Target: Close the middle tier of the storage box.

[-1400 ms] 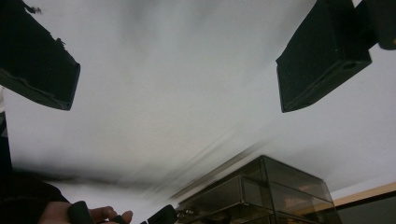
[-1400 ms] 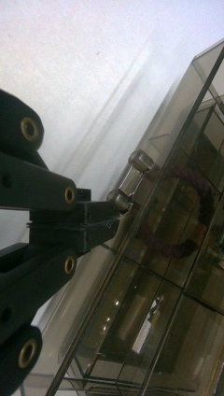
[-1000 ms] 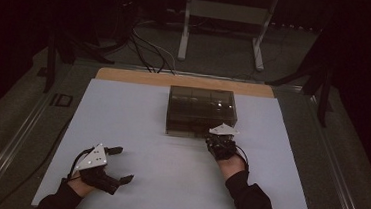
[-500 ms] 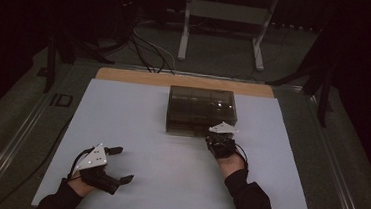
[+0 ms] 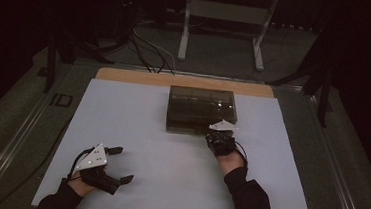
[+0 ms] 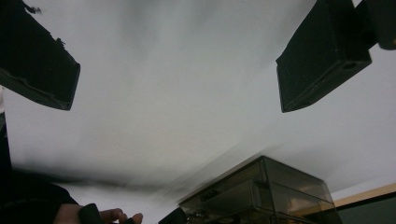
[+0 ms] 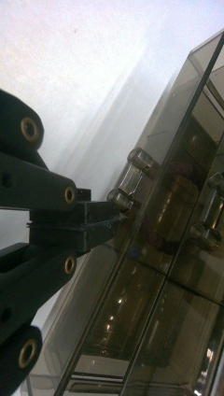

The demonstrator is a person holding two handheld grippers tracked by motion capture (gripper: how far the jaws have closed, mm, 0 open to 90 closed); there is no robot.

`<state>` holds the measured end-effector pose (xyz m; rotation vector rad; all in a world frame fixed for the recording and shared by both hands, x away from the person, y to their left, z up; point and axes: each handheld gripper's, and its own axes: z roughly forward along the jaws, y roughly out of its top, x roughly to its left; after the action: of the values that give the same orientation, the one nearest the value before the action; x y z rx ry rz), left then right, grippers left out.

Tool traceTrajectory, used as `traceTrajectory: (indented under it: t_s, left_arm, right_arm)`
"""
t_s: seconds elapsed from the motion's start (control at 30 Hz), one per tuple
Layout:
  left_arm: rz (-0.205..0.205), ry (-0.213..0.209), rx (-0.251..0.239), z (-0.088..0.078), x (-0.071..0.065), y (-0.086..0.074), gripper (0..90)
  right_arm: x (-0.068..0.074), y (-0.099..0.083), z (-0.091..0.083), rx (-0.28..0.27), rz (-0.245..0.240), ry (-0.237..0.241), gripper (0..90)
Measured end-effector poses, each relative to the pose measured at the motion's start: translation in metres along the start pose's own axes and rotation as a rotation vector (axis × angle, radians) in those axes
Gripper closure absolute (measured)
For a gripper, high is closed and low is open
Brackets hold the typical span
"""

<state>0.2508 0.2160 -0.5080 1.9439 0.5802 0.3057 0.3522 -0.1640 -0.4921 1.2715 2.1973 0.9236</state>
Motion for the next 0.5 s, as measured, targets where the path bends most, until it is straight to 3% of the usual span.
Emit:
traceTrajectory:
  t_s: [0.5]
  left_arm:
    - [0.000,0.001,0.000,-0.0001,0.0002,-0.0001,0.8]
  right_arm:
    - [-0.0032,0.0047,0.0065,0.000,0.004,-0.012,90.0]
